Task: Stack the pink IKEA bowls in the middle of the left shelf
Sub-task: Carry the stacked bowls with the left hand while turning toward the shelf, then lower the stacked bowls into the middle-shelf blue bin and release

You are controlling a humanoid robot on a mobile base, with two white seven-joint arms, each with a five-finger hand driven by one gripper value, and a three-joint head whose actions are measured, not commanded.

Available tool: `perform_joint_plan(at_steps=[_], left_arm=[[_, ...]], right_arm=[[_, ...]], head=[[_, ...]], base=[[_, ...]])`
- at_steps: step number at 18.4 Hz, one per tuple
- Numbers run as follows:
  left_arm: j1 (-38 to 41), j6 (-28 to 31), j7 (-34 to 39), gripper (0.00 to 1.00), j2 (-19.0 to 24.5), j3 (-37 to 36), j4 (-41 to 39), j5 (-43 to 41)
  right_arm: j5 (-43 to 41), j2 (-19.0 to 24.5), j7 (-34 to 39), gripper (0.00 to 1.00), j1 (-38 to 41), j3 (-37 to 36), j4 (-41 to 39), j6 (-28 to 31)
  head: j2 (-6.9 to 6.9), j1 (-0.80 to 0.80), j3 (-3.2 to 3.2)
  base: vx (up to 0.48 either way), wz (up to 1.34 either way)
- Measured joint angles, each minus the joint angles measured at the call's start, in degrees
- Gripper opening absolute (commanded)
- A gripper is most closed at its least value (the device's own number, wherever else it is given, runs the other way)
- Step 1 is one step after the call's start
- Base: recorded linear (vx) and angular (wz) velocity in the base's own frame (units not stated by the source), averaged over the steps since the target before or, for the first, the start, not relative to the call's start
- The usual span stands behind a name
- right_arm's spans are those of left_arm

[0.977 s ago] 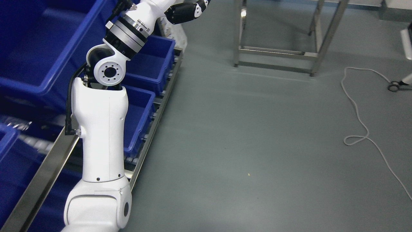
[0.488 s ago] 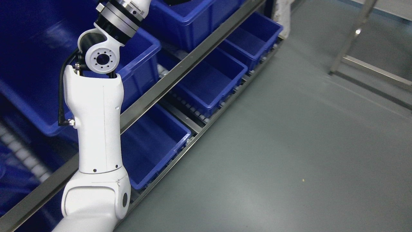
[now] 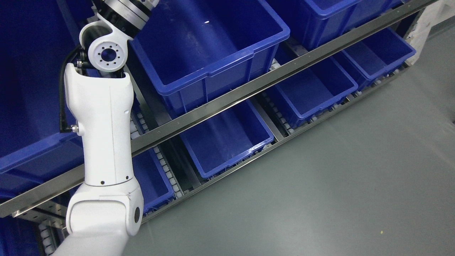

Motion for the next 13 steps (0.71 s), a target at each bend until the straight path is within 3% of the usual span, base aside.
perform_joint_plan(at_steps=[13], left_arm=[[3.57,8.05,-4.77,0.05,0.00,-4.31,1.82,-5.53]], right_arm=[[0.00,0.00,0.00,1.00,0.01,0.00,0.00,0.00]], head=[[0.00,0.00,0.00]], base=[[-0.001,0.05]])
